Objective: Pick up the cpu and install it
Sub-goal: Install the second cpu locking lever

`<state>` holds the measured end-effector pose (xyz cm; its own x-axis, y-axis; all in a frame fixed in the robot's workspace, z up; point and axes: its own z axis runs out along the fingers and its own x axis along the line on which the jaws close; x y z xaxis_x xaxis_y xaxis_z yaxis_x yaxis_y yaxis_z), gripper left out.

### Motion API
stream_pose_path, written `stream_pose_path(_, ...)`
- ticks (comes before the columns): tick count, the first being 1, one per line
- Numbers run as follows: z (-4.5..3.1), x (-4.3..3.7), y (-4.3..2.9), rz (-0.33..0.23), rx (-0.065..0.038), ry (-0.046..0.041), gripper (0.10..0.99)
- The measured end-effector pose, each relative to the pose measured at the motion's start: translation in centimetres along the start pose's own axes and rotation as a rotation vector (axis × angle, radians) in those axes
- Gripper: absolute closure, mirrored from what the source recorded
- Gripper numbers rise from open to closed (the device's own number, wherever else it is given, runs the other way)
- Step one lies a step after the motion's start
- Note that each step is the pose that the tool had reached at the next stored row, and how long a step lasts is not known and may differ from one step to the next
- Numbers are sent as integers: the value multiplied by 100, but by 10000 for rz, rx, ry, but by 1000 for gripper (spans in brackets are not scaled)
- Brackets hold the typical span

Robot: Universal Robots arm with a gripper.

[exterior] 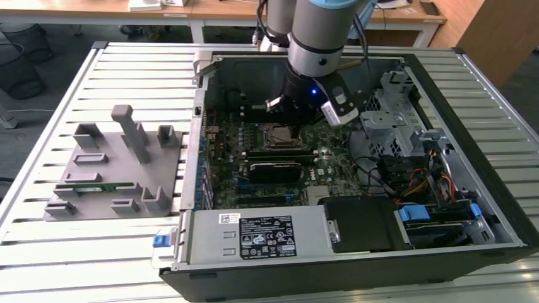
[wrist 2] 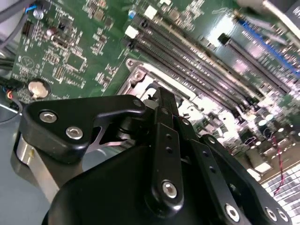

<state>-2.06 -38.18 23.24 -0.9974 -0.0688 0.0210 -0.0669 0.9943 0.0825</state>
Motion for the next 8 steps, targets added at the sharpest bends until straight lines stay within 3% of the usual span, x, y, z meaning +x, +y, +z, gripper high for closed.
stream_pose_path(8, -3, 105, -60, 0, 0, 0, 980)
